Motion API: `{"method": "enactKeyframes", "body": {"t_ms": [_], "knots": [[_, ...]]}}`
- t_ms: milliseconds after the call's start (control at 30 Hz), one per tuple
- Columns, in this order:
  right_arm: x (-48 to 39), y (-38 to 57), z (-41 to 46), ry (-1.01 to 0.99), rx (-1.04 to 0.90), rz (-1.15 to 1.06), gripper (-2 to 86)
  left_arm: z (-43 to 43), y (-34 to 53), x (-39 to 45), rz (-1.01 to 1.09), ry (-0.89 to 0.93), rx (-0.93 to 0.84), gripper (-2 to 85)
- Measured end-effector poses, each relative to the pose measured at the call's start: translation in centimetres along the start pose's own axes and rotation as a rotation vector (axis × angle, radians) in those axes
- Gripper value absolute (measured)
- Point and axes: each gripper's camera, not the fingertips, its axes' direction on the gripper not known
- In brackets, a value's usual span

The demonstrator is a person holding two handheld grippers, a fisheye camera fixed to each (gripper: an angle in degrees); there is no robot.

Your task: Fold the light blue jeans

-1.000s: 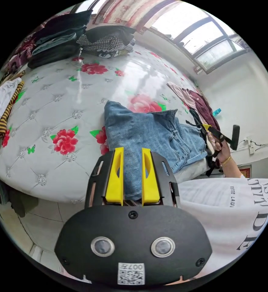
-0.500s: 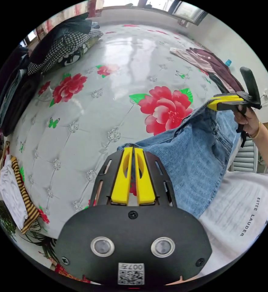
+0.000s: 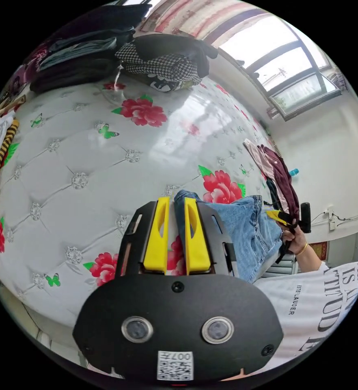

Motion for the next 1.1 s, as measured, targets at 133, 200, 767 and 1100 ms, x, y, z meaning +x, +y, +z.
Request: {"method": "enactKeyframes", "body": {"t_ms": [133, 200, 767, 1100], "knots": [[0.3, 3.7, 0.8, -0.019, -0.140, 0.006, 9.2, -1.1, 3.5, 0.1, 0.000, 0.016, -0.047, 6.0], [0.1, 5.3, 2.5, -0.066, -0.209, 0.003, 9.3, -0.8, 5.7, 0.7, -0.021, 0.033, -0.107, 7.5], [7.3, 15.4, -7.1, -0.029, 0.332, 0.323, 9.9, -5.9, 11.2, -0.9, -0.204, 0.080, -0.051, 8.8], [15.0, 20.1, -8.7, -0.027, 0.563, 0.628, 7.6, -9.5, 12.5, -3.1, -0.278, 0.122, 0.012, 8.9]]}}
